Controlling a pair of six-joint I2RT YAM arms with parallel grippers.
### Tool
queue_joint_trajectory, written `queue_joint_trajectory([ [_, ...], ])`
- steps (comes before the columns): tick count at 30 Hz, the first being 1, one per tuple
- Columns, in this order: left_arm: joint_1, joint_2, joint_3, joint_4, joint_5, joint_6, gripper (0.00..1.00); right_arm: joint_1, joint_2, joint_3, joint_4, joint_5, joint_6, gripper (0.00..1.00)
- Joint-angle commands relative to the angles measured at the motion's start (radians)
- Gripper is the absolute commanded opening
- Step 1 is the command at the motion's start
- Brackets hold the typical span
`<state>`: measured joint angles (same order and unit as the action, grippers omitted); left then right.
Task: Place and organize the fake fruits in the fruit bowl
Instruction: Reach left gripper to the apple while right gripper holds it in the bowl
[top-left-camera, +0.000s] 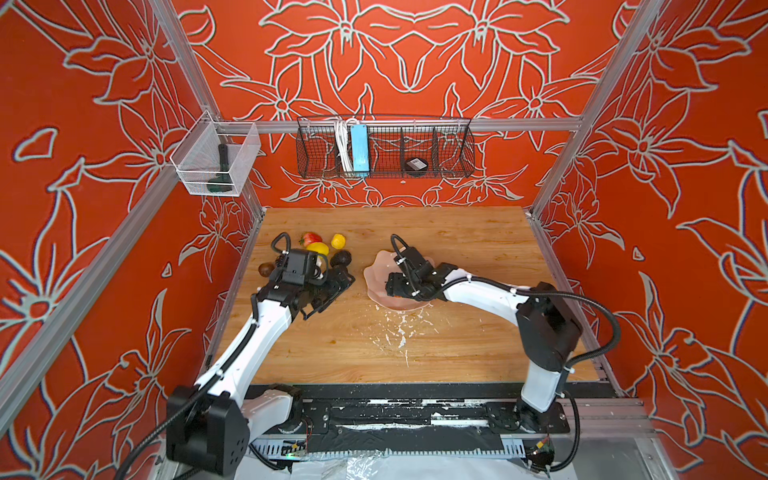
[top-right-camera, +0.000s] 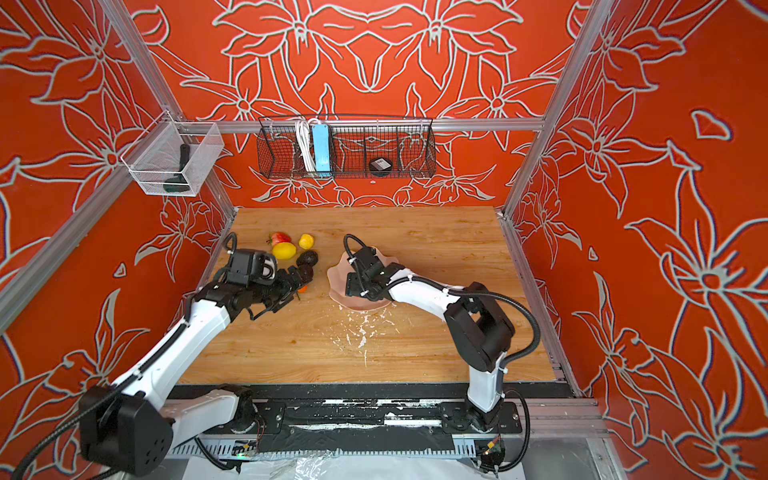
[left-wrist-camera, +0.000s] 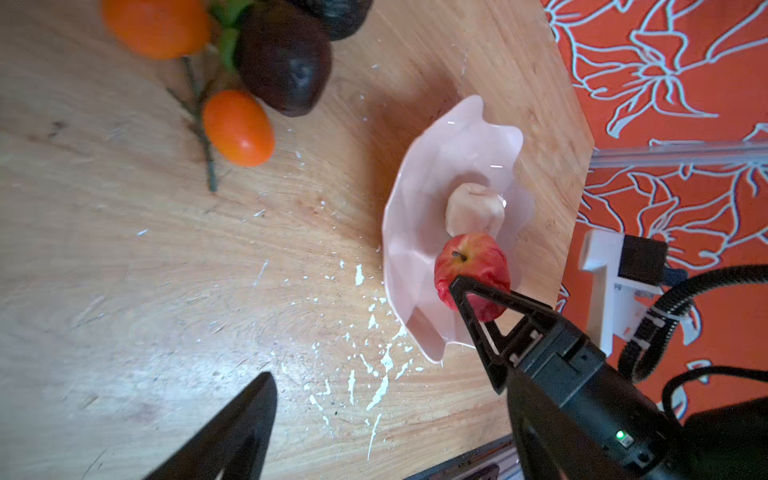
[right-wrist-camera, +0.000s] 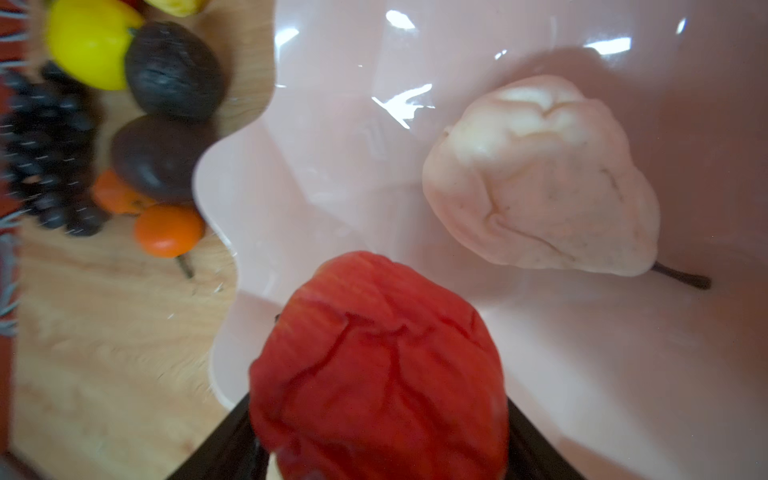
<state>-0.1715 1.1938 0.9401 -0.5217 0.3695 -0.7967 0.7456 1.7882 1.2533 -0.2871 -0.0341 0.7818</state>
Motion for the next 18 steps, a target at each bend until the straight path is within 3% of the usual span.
queue_joint_trajectory([
  [1,-0.053,0.077,0.089,0.008,0.041,0.026,0.79,-0.043,-0.065,-0.091,0.198,-0.11,-0.042,0.71],
  [12,-0.147,0.295,0.209,0.115,0.13,-0.027,0.46,-0.087,-0.145,-0.284,0.516,-0.311,0.002,0.69],
  [18,-0.173,0.352,0.225,0.129,0.131,-0.037,0.41,-0.088,-0.155,-0.322,0.595,-0.344,0.026,0.68],
])
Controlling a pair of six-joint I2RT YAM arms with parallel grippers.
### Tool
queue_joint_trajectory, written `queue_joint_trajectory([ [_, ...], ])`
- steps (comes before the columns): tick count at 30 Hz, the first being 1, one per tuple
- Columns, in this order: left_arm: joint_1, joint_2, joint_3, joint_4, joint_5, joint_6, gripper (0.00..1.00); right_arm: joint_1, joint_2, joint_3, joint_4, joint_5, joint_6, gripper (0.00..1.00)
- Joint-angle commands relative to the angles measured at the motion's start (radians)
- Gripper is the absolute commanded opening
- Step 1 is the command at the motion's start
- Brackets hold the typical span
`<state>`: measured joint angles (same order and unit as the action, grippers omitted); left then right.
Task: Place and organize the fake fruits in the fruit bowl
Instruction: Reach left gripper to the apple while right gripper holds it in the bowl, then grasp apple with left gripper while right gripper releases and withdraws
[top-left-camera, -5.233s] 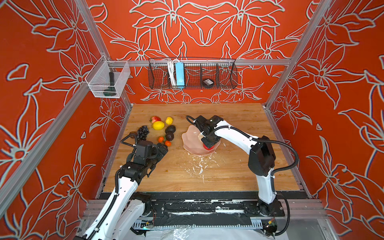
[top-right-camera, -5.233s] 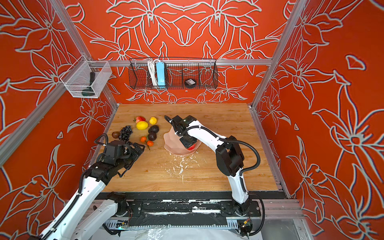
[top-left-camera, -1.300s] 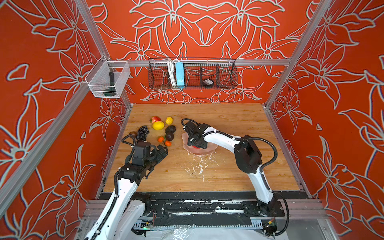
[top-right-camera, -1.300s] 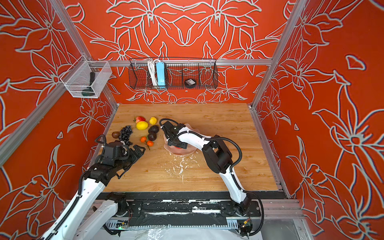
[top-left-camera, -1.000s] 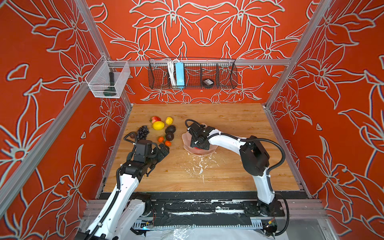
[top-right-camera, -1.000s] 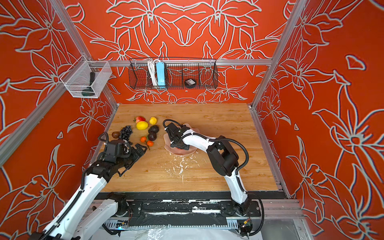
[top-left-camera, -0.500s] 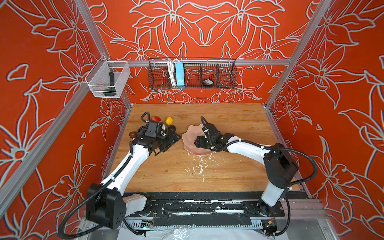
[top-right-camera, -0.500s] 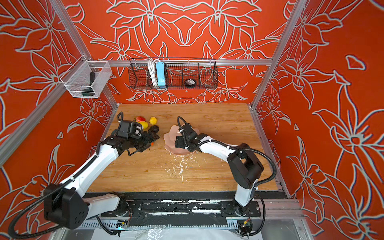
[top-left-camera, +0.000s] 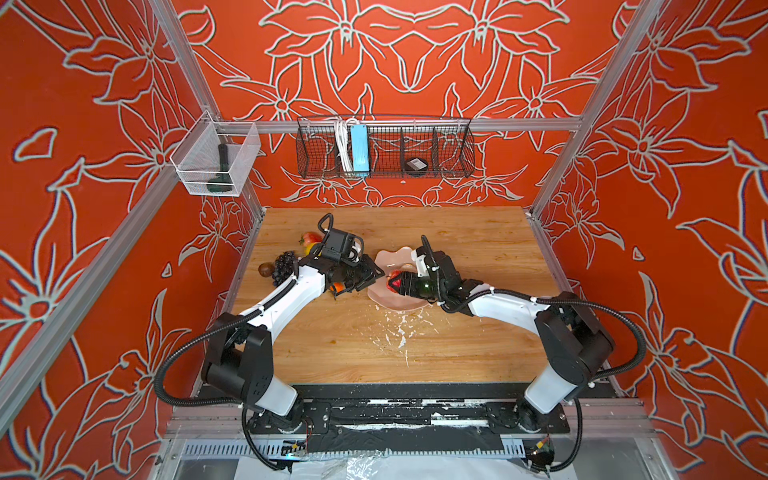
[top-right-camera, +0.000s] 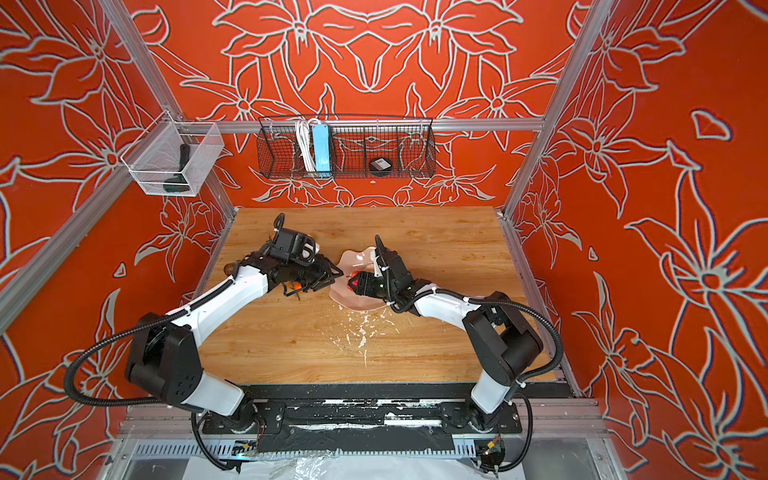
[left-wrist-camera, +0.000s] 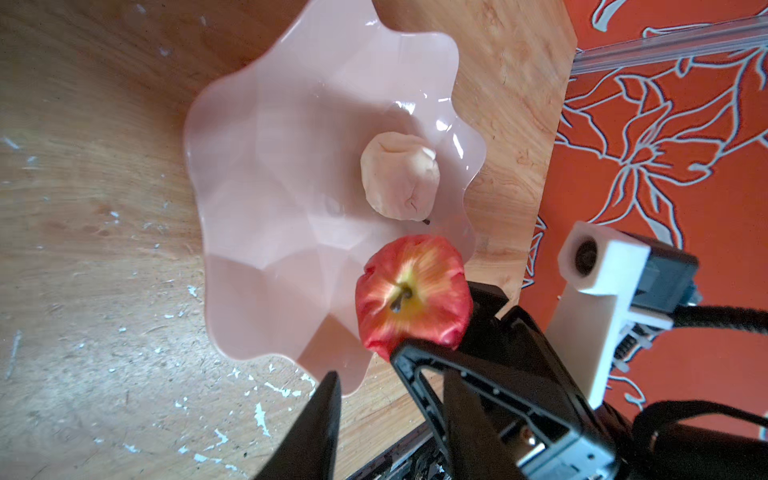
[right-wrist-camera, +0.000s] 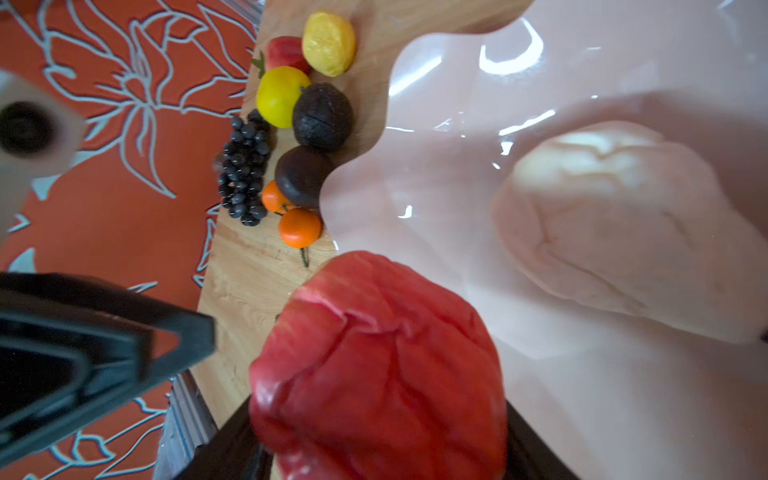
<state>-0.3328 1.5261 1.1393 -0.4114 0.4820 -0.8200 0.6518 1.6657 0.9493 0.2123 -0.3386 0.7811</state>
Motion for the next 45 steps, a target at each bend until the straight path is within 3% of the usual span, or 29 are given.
queue_joint_trajectory([
  [1,-0.012,0.027,0.027,0.02,0.02,-0.016,0.41,0.006,-0.036,-0.021,0.101,-0.043,0.027,0.68],
  [20,-0.013,0.071,0.046,0.059,0.024,-0.033,0.25,0.014,-0.055,-0.055,0.131,-0.062,0.026,0.67],
  [37,-0.012,0.088,0.049,0.063,0.034,-0.033,0.0,0.026,-0.046,-0.047,0.125,-0.06,0.03,0.68],
  [42,-0.015,0.108,0.075,0.042,0.007,-0.016,0.0,0.026,-0.055,-0.03,0.06,-0.064,0.004,0.8],
  [43,-0.016,0.114,0.083,0.036,-0.002,-0.007,0.0,0.026,-0.061,-0.03,0.047,-0.073,-0.008,0.84],
  [44,-0.018,0.119,0.094,0.026,-0.013,0.002,0.0,0.026,-0.073,-0.038,0.033,-0.062,-0.01,0.97],
  [45,-0.02,0.125,0.104,0.02,-0.025,0.013,0.0,0.026,-0.083,-0.053,0.036,-0.048,-0.001,0.98],
])
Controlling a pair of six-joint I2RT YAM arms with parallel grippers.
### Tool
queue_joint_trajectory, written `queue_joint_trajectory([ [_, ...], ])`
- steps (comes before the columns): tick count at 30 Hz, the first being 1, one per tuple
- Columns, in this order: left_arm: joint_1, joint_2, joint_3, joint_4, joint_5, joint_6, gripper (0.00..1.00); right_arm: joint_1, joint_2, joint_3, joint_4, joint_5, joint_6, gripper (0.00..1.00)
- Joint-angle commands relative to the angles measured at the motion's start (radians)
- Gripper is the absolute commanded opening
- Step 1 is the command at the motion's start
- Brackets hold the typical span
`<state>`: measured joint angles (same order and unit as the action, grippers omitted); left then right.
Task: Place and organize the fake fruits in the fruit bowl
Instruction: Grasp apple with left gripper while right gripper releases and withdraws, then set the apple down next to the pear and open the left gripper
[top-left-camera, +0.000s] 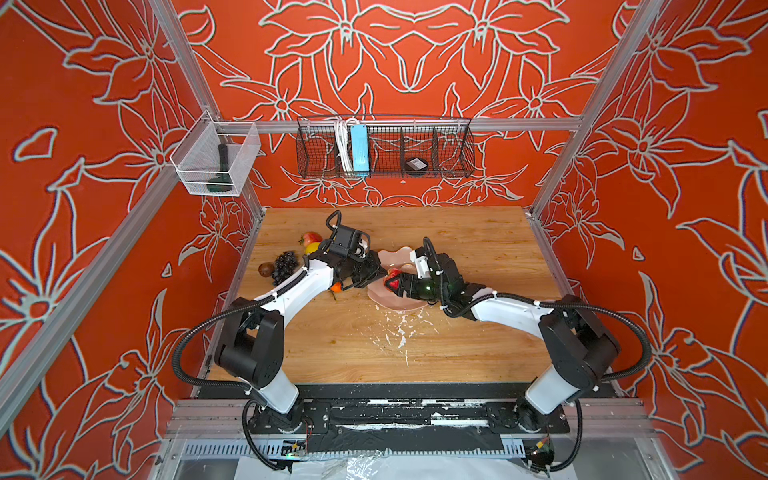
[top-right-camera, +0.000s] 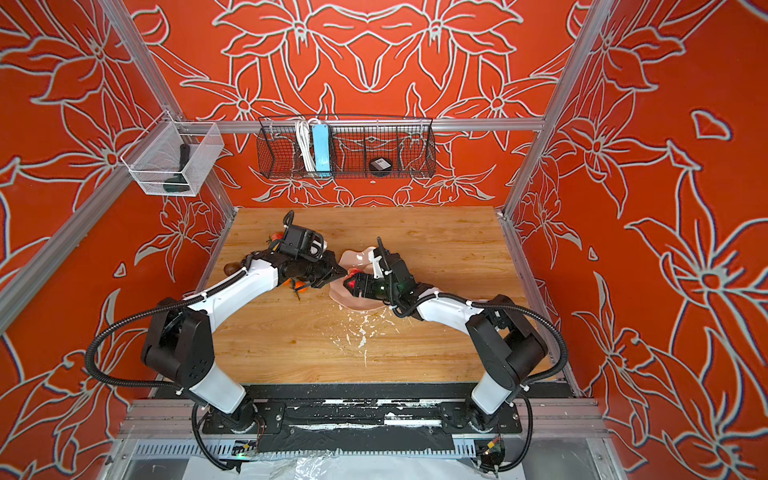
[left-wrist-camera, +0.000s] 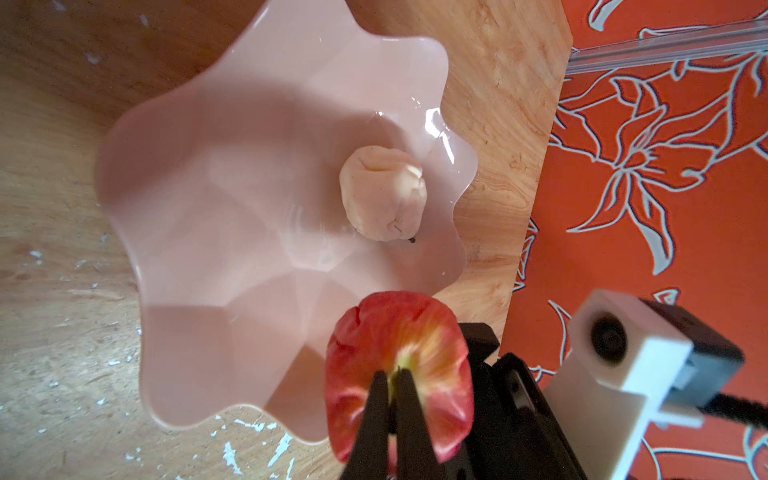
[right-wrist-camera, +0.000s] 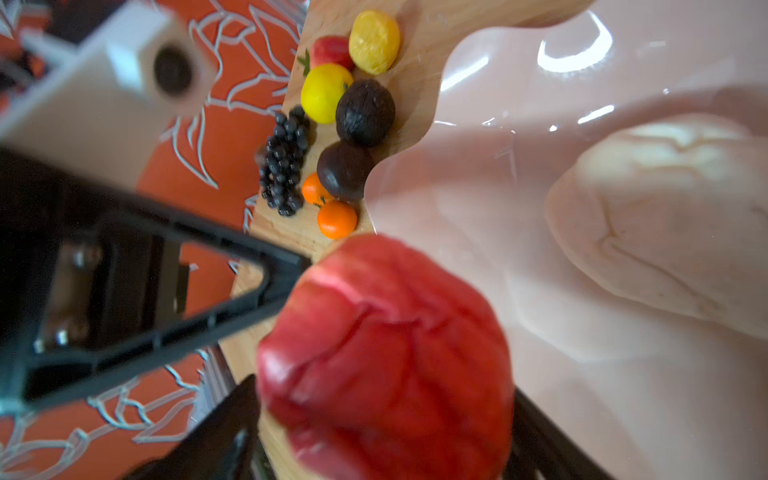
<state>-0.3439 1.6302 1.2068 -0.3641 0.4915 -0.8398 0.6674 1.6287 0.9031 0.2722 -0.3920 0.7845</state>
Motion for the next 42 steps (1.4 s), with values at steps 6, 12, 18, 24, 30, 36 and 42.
queue_joint_trajectory([
  [6,-0.043,0.079,0.148,-0.131,-0.169,0.142,0.0,-0.013,-0.176,-0.074,-0.145,0.143,-0.05,0.98],
  [12,-0.109,0.134,0.231,-0.225,-0.37,0.249,0.0,-0.048,-0.326,-0.084,-0.375,0.312,-0.192,0.97],
  [18,-0.162,0.175,0.239,-0.242,-0.478,0.296,0.0,-0.064,-0.435,-0.095,-0.488,0.417,-0.261,0.96],
  [24,-0.21,0.234,0.256,-0.227,-0.544,0.316,0.0,-0.08,-0.455,-0.09,-0.518,0.408,-0.28,0.95],
  [30,-0.232,0.276,0.275,-0.221,-0.597,0.334,0.0,-0.084,-0.467,-0.095,-0.521,0.395,-0.281,0.95],
  [36,-0.239,0.268,0.254,-0.199,-0.601,0.341,0.03,-0.087,-0.436,-0.073,-0.558,0.4,-0.295,0.95],
  [42,-0.24,0.237,0.238,-0.19,-0.577,0.345,0.18,-0.099,-0.361,-0.014,-0.607,0.383,-0.341,0.93],
])
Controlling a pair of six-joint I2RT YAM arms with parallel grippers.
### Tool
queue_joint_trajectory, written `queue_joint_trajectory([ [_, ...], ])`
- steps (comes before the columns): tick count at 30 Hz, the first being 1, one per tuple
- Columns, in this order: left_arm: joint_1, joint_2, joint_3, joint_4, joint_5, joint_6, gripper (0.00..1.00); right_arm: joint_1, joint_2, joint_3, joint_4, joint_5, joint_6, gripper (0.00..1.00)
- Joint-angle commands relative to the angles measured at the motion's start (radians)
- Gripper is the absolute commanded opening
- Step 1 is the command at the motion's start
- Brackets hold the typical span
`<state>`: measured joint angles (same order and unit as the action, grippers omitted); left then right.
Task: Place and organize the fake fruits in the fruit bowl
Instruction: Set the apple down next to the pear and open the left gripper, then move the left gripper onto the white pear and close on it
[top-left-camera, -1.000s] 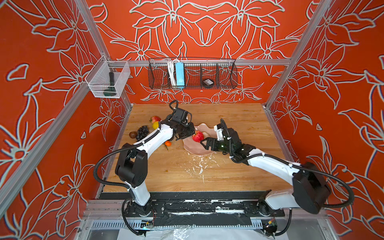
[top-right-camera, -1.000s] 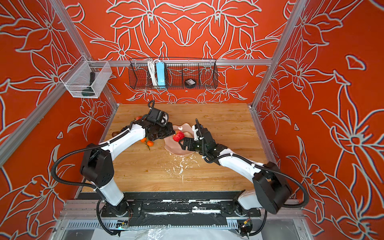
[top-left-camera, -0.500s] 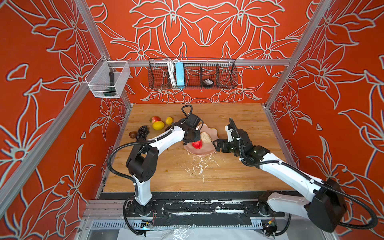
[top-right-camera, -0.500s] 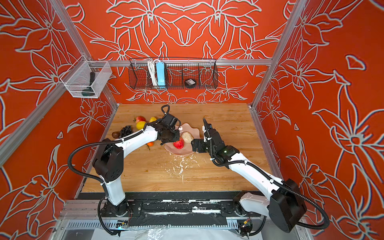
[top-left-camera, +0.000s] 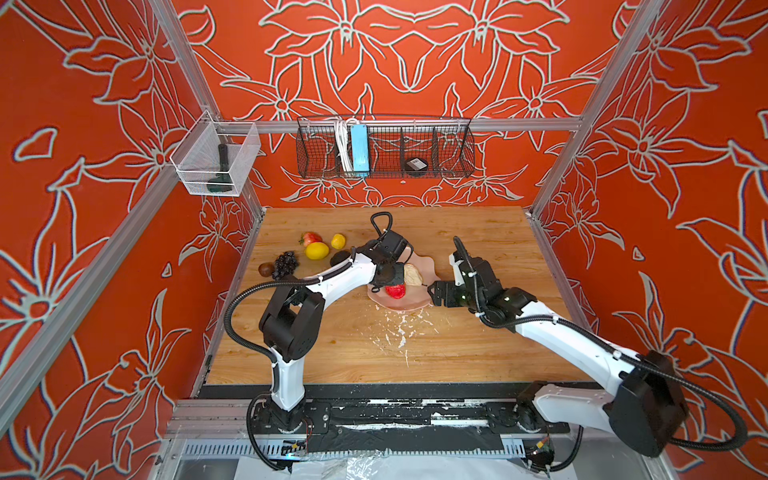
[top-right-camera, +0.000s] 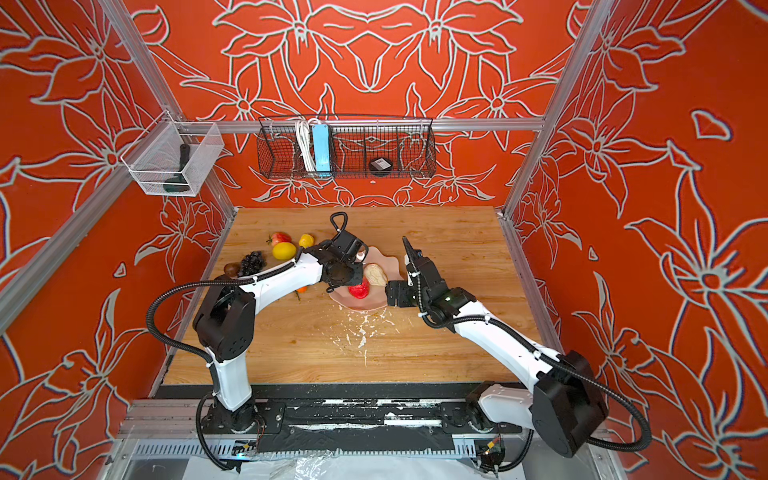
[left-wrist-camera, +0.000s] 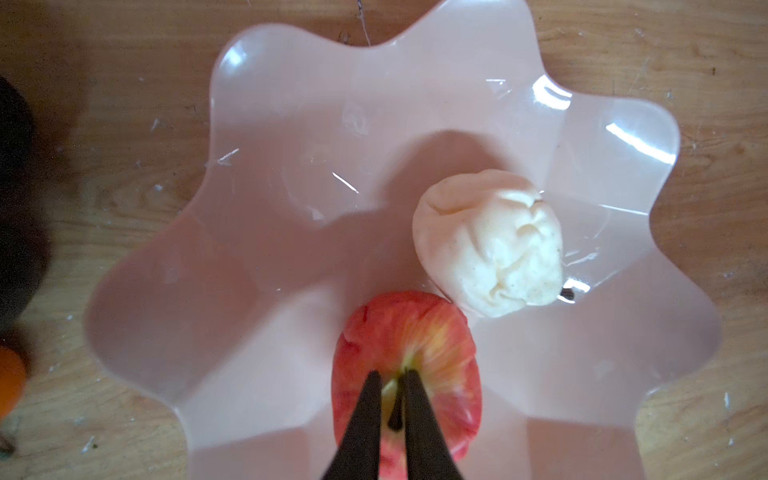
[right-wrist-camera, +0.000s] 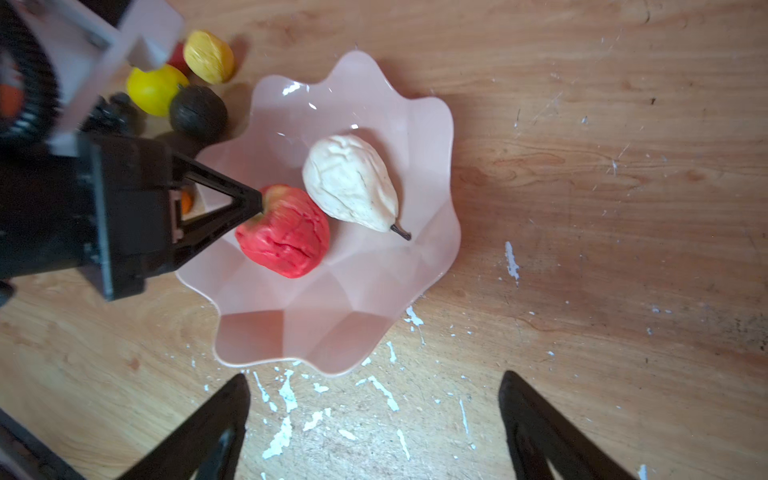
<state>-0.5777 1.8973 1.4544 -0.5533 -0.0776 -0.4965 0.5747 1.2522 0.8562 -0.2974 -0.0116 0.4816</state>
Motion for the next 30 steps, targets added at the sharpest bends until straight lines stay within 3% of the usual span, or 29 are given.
queue_joint_trajectory([
  [1,-0.005,-0.032,-0.008,-0.003,-0.005,0.002,0.19,-0.009,0.02,0.038,-0.036,0.01,-0.047,0.92],
  [8,-0.005,-0.053,0.008,-0.004,0.048,-0.004,0.29,-0.009,0.052,0.07,-0.032,0.039,-0.119,0.9],
  [14,-0.005,-0.057,0.058,-0.024,0.079,-0.003,0.37,-0.011,0.04,0.072,-0.023,0.056,-0.1,0.9],
  [18,-0.002,-0.036,0.123,-0.05,0.078,0.024,0.5,-0.012,0.025,0.053,-0.018,0.058,-0.088,0.9],
  [22,0.003,0.032,0.214,-0.09,0.104,0.059,0.71,-0.012,0.007,0.029,-0.011,0.048,-0.073,0.9],
  [25,0.022,0.099,0.295,-0.144,0.15,0.071,0.79,-0.012,-0.008,0.011,-0.01,0.048,-0.062,0.9],
  [30,0.029,0.197,0.421,-0.226,0.191,0.108,0.83,-0.013,-0.02,-0.012,-0.006,0.042,-0.051,0.9],
])
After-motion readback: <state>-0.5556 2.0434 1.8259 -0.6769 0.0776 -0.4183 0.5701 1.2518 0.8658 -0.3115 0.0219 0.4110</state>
